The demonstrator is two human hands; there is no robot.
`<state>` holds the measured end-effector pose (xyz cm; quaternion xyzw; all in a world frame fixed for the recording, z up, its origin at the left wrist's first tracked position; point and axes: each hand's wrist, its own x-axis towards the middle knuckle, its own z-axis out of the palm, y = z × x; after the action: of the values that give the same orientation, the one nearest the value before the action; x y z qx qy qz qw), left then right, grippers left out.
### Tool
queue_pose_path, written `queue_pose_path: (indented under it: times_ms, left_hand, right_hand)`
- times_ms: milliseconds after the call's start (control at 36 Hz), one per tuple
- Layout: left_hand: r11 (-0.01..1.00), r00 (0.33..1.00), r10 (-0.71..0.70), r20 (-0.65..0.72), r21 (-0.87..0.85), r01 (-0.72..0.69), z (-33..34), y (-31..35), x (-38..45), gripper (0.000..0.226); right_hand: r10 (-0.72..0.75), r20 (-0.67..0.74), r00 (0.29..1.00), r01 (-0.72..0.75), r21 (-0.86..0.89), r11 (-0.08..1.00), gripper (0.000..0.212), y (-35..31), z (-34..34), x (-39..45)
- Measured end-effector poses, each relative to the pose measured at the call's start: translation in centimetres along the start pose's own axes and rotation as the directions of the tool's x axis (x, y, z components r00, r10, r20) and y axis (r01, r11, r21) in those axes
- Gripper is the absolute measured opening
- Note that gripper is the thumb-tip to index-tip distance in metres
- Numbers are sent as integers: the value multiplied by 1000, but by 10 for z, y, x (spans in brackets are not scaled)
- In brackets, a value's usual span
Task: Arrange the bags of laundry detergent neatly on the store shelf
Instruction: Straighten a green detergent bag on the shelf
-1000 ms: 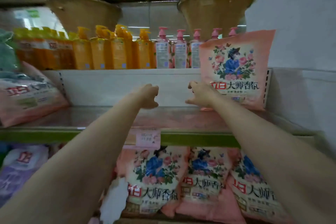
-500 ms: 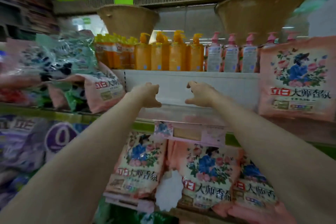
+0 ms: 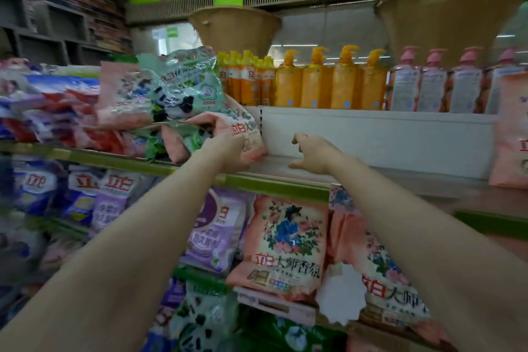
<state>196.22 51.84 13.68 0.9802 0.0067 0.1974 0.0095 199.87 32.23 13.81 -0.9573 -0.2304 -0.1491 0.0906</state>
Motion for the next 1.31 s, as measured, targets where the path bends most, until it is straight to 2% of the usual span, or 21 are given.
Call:
queue_pose_path:
  times_ms: [83, 306, 472, 694, 861, 944, 1028, 1306]
  left_hand:
    - [999, 998, -27, 58, 36, 25, -2, -25, -7, 66]
    - [991, 998, -45, 48, 128, 38, 5, -75, -17, 61]
    - [990, 997, -80, 16, 119, 78, 7, -91, -9, 59]
    - [985, 993, -110, -51, 126, 115, -3, -104, 16, 55]
    - [971, 981, -169, -93, 153, 182, -23, -117, 43, 51]
    - [968, 975, -190, -114, 144, 206, -31, -126, 56, 51]
    - [966, 970, -210, -120, 128, 225, -35, -133, 66, 59]
    - [954, 946, -261, -191, 100, 284, -33, -170, 95, 56]
  right_hand:
    - [-16, 0, 1000, 16, 6, 1000, 60, -25, 8, 5]
    - [-55, 15, 998, 54, 84, 995, 62, -69, 29, 12]
    - [-71, -3, 997, 70, 116, 991, 56, -79, 30, 32]
    - [-124, -39, 991, 126, 61, 990, 64, -88, 25, 73]
    - [-187, -106, 977, 203, 171, 964, 77, -89, 17, 113]
    - [-252, -123, 960, 266, 120, 956, 82, -91, 16, 130]
    - [-274, -122, 954, 289, 121, 950, 81, -95, 19, 147]
    - [-257, -139, 956, 270, 82, 959, 66, -115, 24, 205]
